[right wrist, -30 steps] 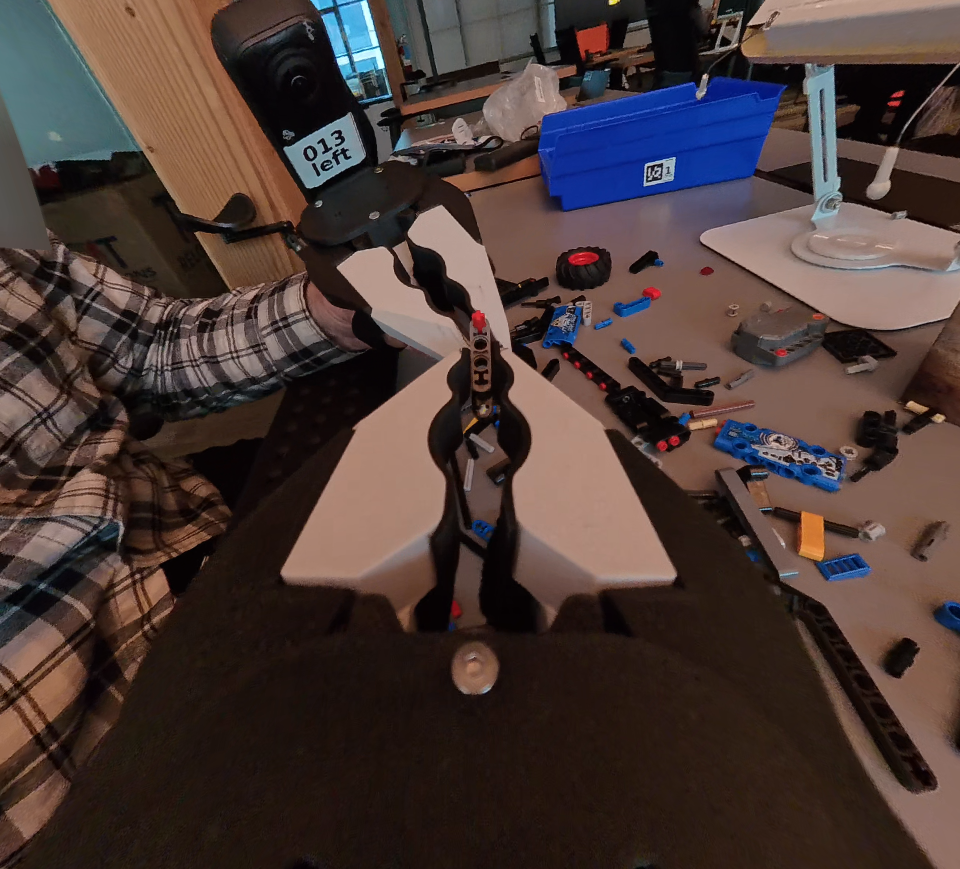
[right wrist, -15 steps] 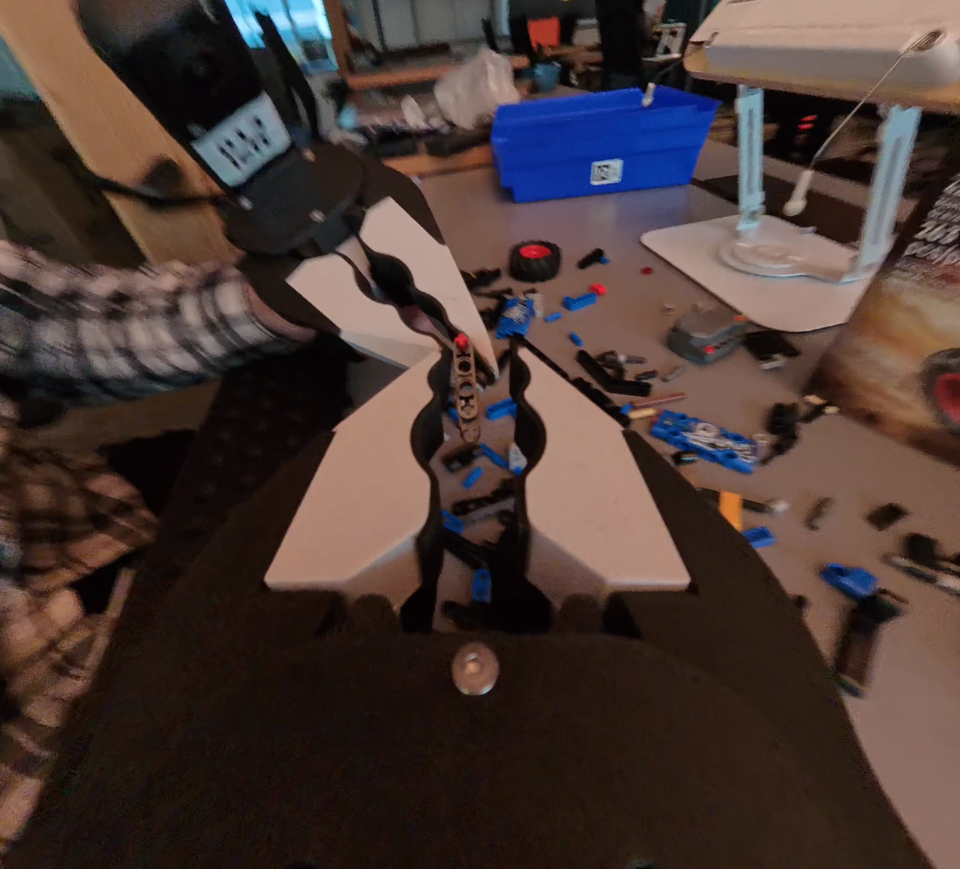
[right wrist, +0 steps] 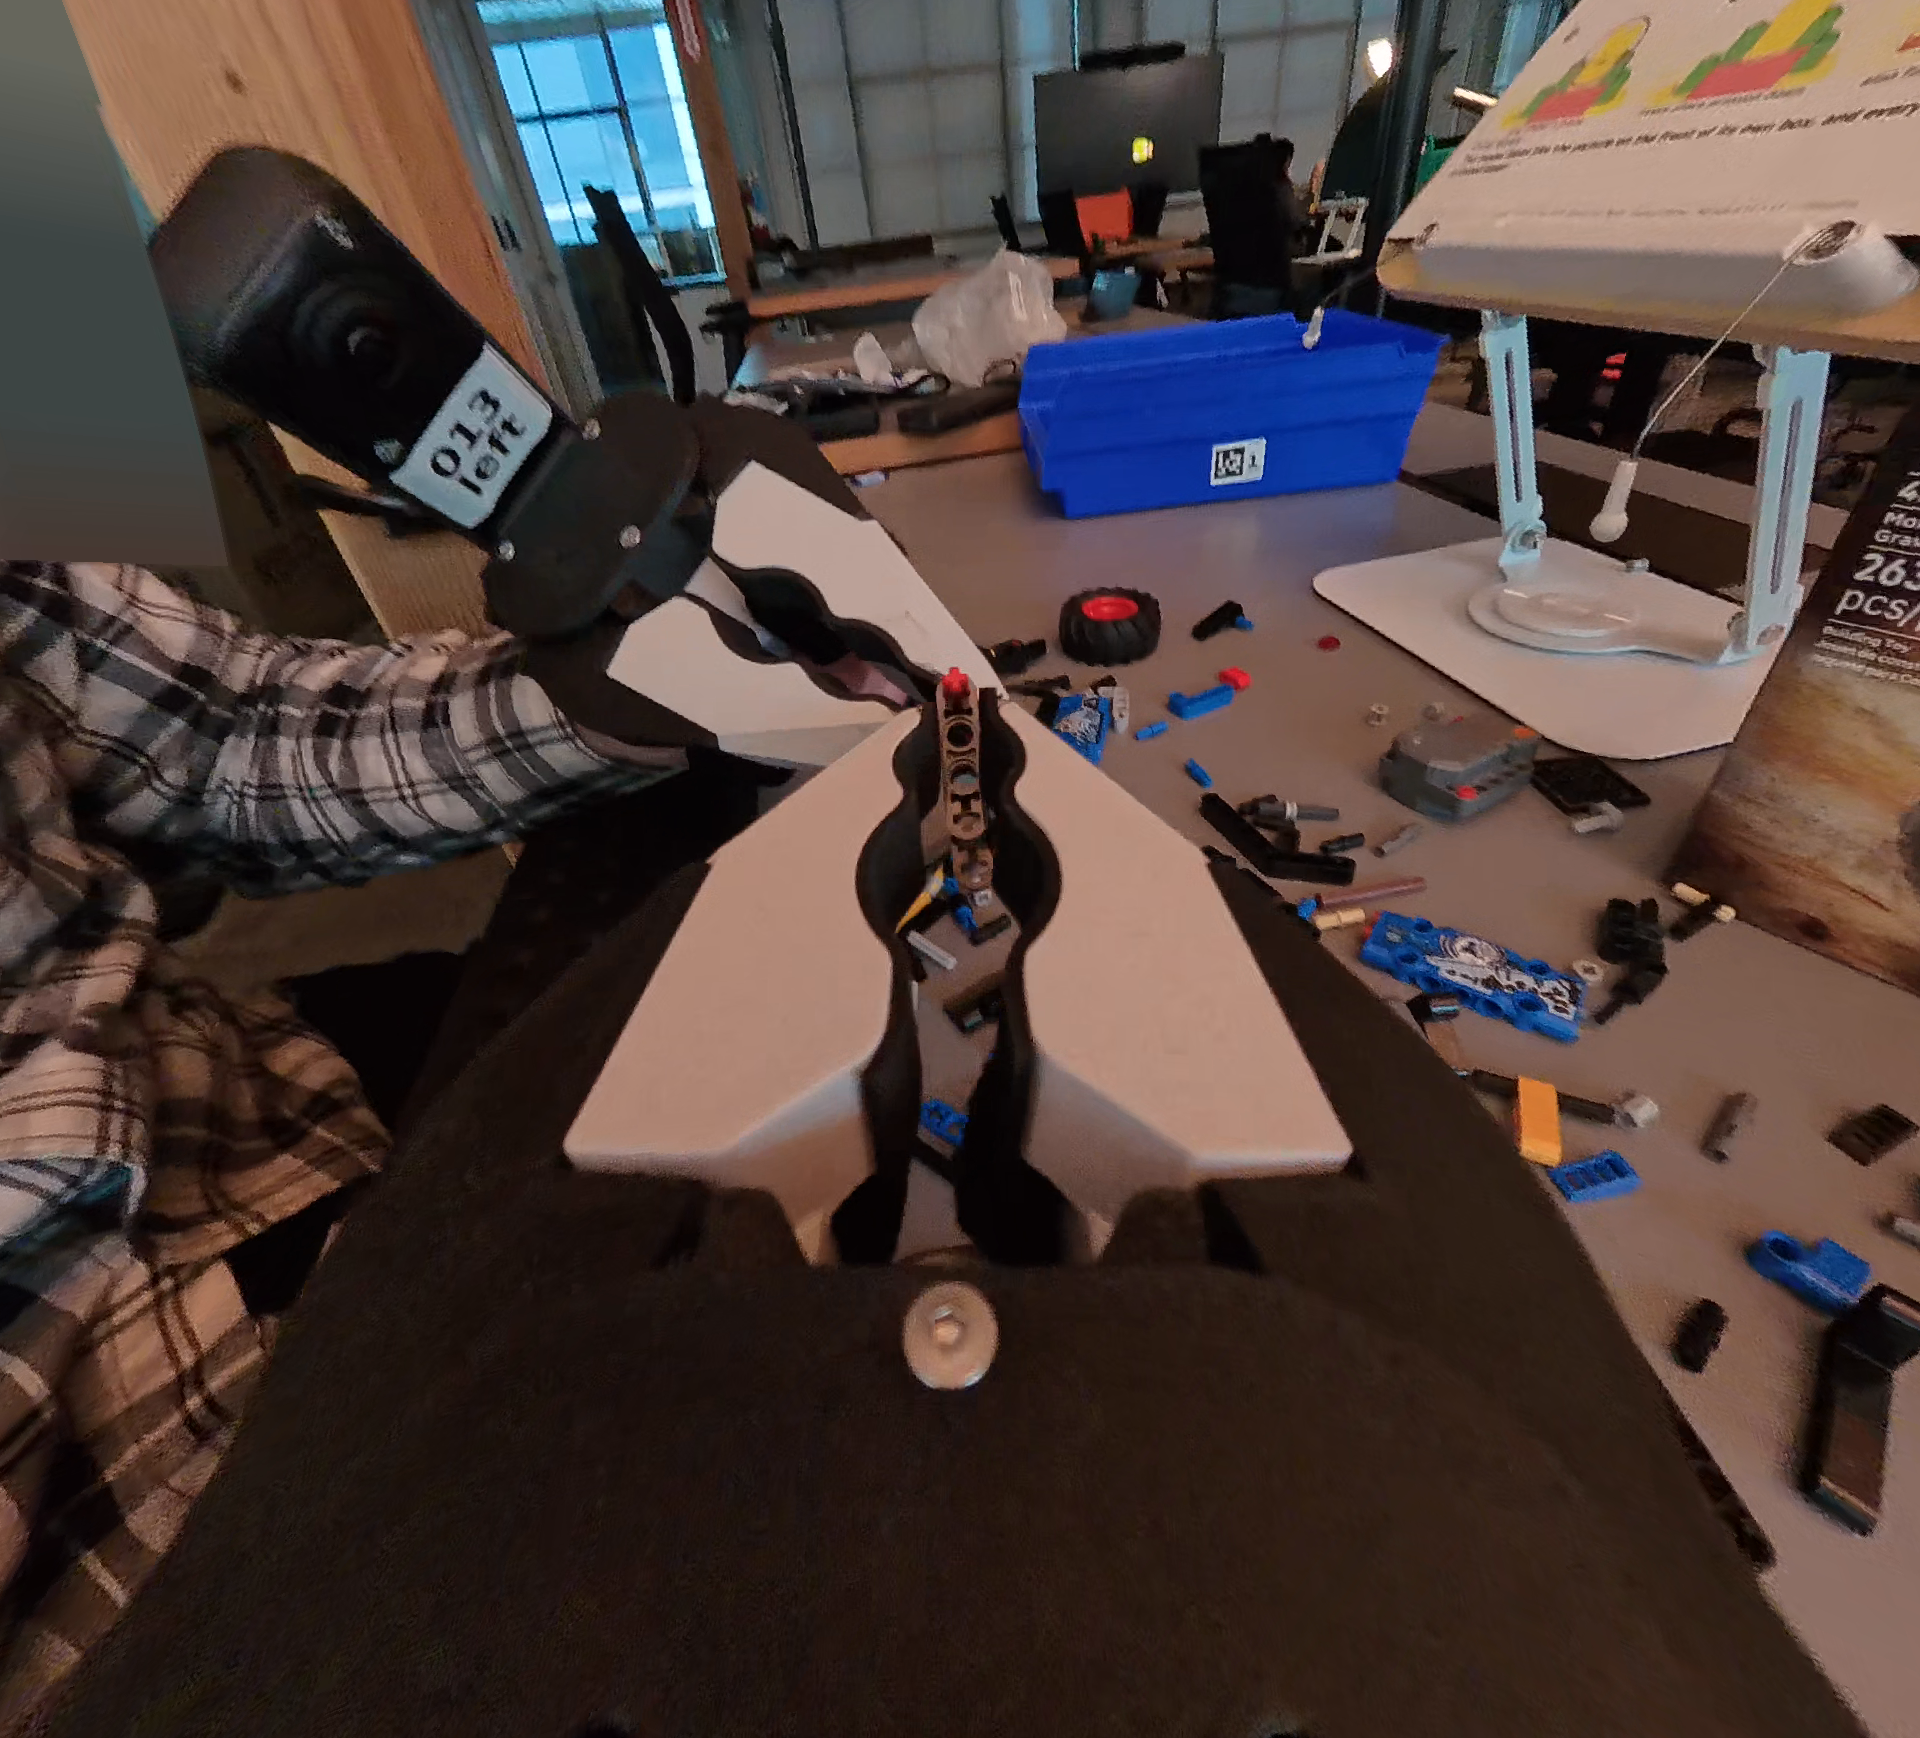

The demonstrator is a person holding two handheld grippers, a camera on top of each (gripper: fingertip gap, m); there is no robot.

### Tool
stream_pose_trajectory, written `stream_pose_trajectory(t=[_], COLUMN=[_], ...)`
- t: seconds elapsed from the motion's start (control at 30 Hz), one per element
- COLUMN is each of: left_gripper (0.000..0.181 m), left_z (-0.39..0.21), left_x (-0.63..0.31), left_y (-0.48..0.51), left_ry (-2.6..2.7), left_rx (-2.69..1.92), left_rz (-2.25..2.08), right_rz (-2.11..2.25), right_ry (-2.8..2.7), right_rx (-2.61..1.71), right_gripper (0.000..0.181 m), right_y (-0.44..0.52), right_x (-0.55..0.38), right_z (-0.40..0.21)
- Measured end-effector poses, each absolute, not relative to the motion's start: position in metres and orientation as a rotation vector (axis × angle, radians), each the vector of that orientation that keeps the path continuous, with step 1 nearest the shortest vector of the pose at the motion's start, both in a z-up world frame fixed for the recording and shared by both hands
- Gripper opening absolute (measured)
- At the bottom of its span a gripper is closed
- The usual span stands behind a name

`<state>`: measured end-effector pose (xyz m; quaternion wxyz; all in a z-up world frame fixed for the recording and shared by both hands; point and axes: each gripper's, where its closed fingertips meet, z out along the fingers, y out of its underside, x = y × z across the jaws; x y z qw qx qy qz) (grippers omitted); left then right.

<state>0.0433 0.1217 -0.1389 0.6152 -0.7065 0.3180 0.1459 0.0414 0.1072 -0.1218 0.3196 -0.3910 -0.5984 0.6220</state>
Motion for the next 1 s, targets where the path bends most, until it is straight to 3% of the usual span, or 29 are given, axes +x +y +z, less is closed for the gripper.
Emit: stream_pose_trajectory(t=[0.4, 0.8, 1.0], left_gripper=[0.002, 0.002, 0.003], left_z=[-0.143, -0.176, -0.154], left_x=[0.046, 0.033, 0.045], left_y=[0.123, 0.138, 0.145], left_ry=[0.750, 0.709, 0.583], left_rx=[-1.633, -1.808, -1.733], left_rz=[0.351, 0.452, 0.482], right_rz=[1.760, 1.108, 1.542], right_ry=[-1.569, -1.723, -1.516], right_rx=[-1.056, -1.015, -1.135], right_gripper=[0.004, 0.005, 0.003], right_y=[0.108, 0.121, 0.130], right_x=[0.048, 0.034, 0.047], right_z=[-0.123, -0.161, -0.133])
